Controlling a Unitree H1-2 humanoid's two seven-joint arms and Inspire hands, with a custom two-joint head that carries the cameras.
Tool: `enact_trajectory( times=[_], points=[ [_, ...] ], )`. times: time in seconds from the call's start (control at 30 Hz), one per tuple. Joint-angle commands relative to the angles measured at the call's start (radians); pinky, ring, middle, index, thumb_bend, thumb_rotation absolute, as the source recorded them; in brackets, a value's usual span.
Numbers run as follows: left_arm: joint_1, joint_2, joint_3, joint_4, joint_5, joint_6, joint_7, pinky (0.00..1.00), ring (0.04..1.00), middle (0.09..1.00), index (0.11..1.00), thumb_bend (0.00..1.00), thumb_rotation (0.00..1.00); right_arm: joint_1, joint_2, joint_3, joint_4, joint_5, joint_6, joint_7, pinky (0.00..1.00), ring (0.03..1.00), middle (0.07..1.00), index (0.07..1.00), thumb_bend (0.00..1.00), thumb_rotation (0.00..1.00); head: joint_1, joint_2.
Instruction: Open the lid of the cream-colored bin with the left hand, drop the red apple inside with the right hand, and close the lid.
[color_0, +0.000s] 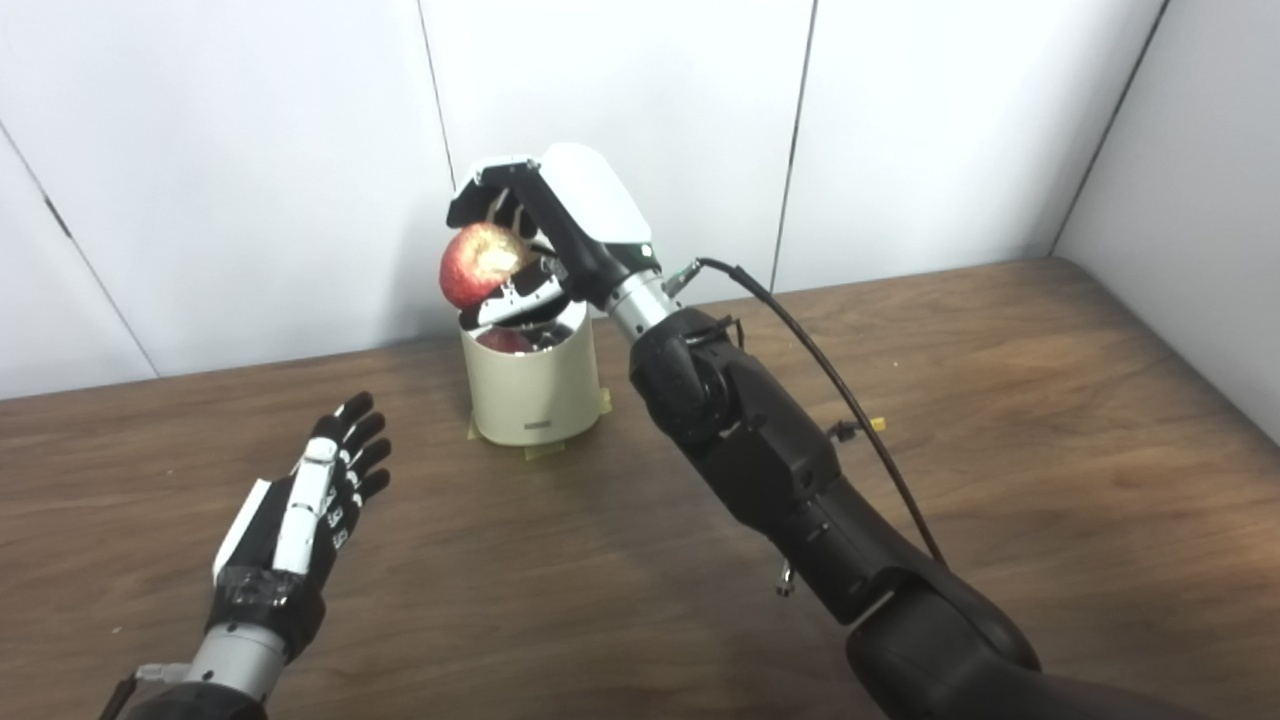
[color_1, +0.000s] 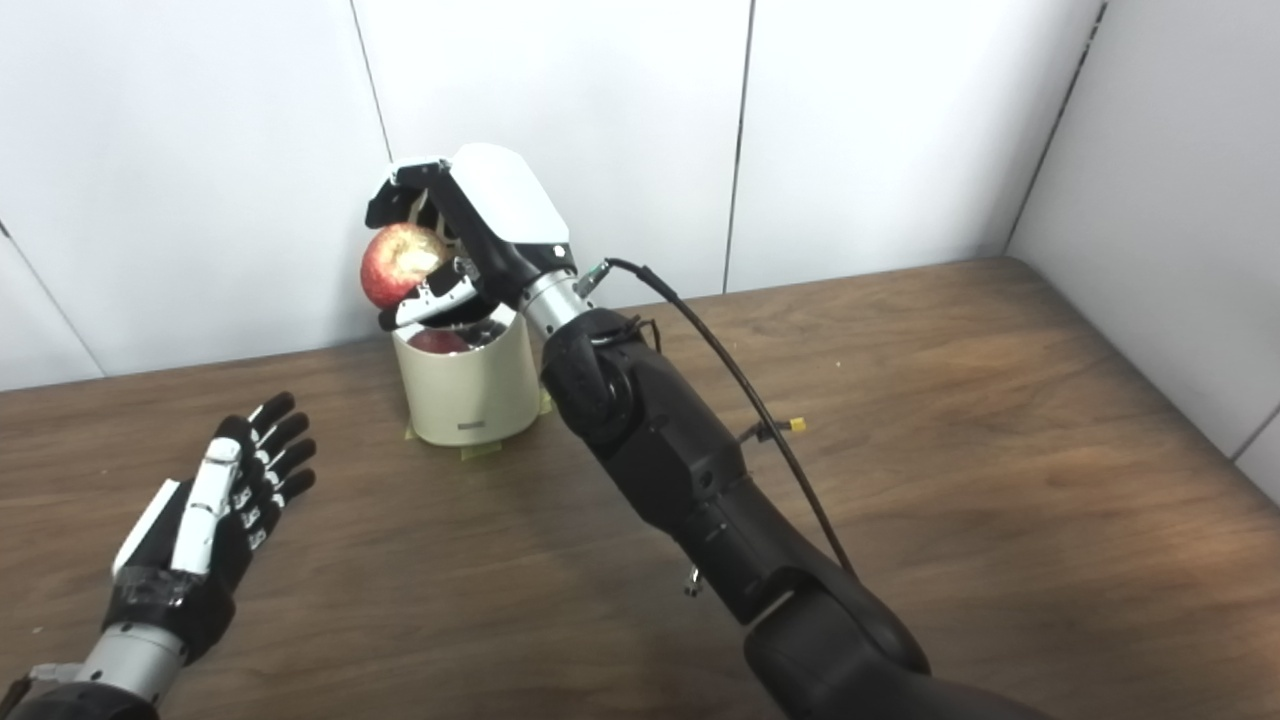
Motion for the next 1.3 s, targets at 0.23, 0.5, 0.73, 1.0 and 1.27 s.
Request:
enact_trajectory(
  times=[0.23, 0.5, 0.73, 1.0, 1.27],
  points=[
    [-0.006, -0.016, 0.024, -0.019, 0.042, -0.009, -0.023, 0.93, 0.945, 0.962, 0.972, 0.5, 1.0, -0.073, -0.002, -0.013, 0.067, 0.011, -0.022, -0.055, 0.36, 0.398, 0.507, 0.51, 0.5, 0.0, 0.013, -0.011],
    [0.001, -0.024, 0.034, -0.022, 0.062, -0.01, -0.045, 0.94, 0.95, 0.965, 0.977, 0.51, 1.0, -0.077, 0.007, 0.004, 0.088, 0.004, -0.022, -0.068, 0.36, 0.396, 0.504, 0.51, 0.5, 0.0, 0.02, -0.012],
    [0.008, -0.035, 0.043, -0.024, 0.073, -0.01, -0.051, 0.94, 0.947, 0.957, 0.976, 0.52, 1.0, -0.08, 0.007, 0.006, 0.105, 0.007, -0.021, -0.08, 0.36, 0.395, 0.504, 0.513, 0.5, 0.0, 0.023, -0.014],
    [0.014, -0.035, 0.042, -0.033, 0.082, -0.01, -0.055, 0.91, 0.94, 0.955, 0.978, 0.51, 1.0, -0.088, -0.01, 0.005, 0.151, 0.008, -0.023, -0.093, 0.37, 0.396, 0.505, 0.513, 0.5, 0.0, 0.022, -0.009],
    [0.017, -0.034, 0.044, -0.028, 0.086, -0.01, -0.063, 0.91, 0.939, 0.953, 0.975, 0.5, 1.0, -0.093, -0.027, 0.001, 0.193, 0.017, -0.015, -0.097, 0.38, 0.404, 0.507, 0.503, 0.5, 0.0, 0.024, -0.006]
  ],
)
